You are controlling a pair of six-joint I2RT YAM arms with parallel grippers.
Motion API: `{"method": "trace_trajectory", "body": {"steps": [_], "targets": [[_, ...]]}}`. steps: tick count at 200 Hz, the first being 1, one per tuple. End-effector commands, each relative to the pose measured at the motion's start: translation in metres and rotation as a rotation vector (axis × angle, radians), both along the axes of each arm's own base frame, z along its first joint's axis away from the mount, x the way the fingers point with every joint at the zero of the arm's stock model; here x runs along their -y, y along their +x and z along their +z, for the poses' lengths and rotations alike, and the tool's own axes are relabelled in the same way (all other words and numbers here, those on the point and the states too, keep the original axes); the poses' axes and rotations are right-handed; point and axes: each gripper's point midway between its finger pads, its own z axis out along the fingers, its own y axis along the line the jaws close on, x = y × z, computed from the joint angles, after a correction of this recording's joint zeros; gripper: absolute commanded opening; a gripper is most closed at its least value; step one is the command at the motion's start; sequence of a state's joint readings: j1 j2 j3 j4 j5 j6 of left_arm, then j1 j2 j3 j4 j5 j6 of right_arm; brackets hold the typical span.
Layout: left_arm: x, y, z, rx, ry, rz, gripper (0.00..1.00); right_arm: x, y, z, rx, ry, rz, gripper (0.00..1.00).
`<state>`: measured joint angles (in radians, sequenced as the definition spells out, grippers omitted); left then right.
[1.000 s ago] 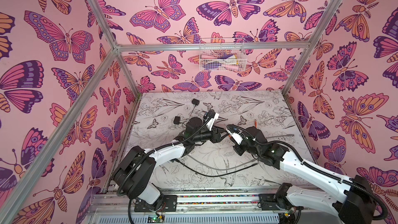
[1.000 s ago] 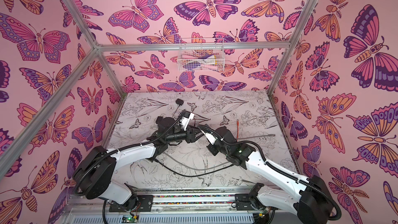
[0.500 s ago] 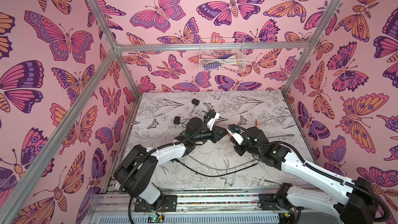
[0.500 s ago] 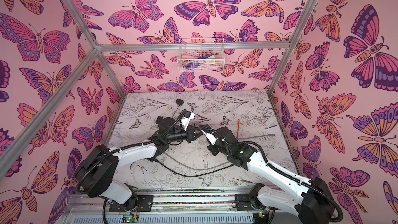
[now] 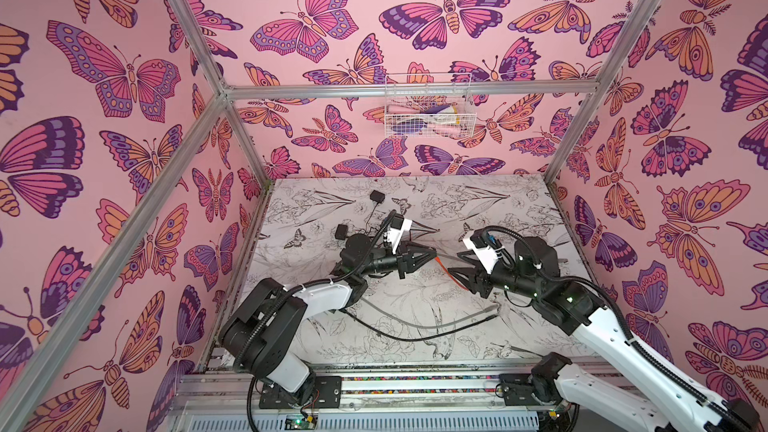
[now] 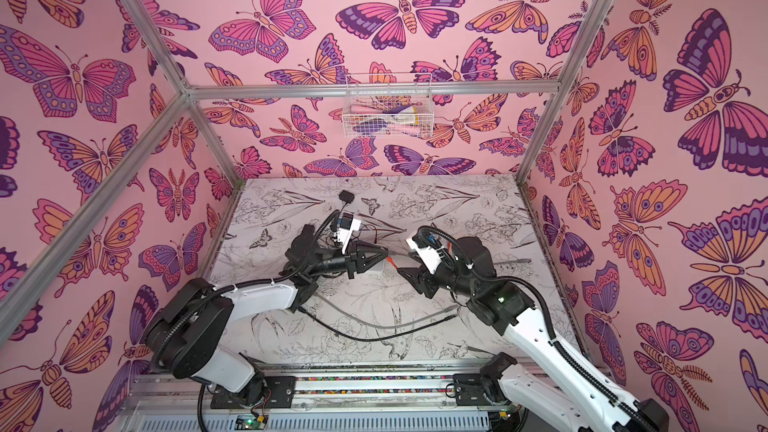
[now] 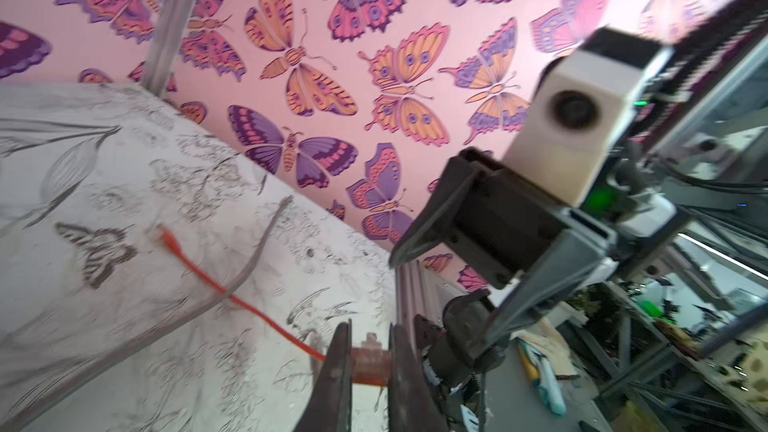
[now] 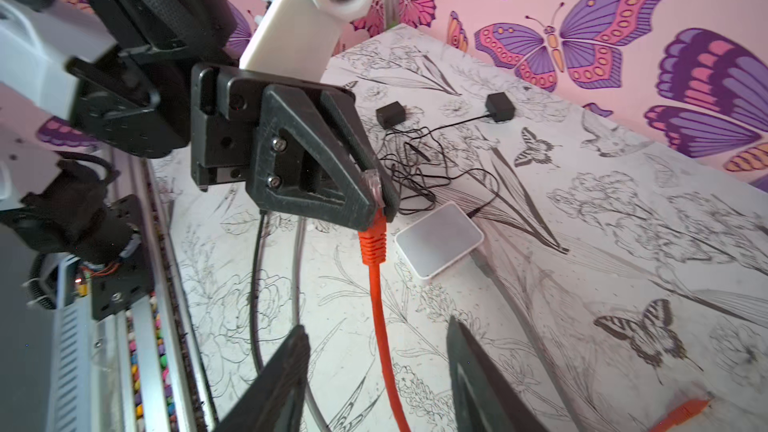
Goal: Insert the plug into the switch port
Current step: 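Lift the red plug with the right gripper while the left gripper moves toward it, then hold the red plug up between both grippers, left gripper beside the right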
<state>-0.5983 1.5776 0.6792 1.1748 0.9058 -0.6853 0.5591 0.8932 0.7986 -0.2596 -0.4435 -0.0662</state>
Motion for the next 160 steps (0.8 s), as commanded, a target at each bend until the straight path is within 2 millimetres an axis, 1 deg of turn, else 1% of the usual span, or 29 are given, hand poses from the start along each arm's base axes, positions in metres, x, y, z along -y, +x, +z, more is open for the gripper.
{"method": "trace_trajectory", "body": {"steps": [1, 22, 27, 44, 76, 110, 142, 160], "targets": [[-0.006, -0.027, 0.023, 0.099, -0.082, -0.147, 0.00, -0.013, -0.019, 0.017, -0.056, 0.062, 0.150, 0.49], [-0.007, -0.030, 0.025, 0.111, -0.080, -0.162, 0.00, -0.014, -0.013, 0.016, -0.066, 0.044, 0.147, 0.44], [-0.007, -0.031, 0.025, 0.114, -0.079, -0.169, 0.00, -0.016, -0.016, 0.019, -0.074, 0.055, 0.176, 0.43], [-0.008, -0.033, 0.025, 0.111, -0.075, -0.181, 0.00, -0.020, -0.017, 0.019, -0.085, 0.057, 0.199, 0.39], [-0.008, -0.032, 0.024, 0.110, -0.072, -0.184, 0.00, -0.023, -0.019, 0.013, -0.119, 0.053, 0.229, 0.34], [-0.008, -0.030, 0.023, 0.110, -0.071, -0.181, 0.00, -0.025, -0.023, 0.013, -0.133, 0.062, 0.254, 0.32], [-0.007, -0.028, 0.022, 0.105, -0.071, -0.175, 0.00, -0.026, -0.020, 0.008, -0.143, 0.054, 0.249, 0.27], [-0.008, -0.027, 0.021, 0.102, -0.069, -0.172, 0.00, -0.028, -0.019, 0.006, -0.152, 0.055, 0.254, 0.27]]}}
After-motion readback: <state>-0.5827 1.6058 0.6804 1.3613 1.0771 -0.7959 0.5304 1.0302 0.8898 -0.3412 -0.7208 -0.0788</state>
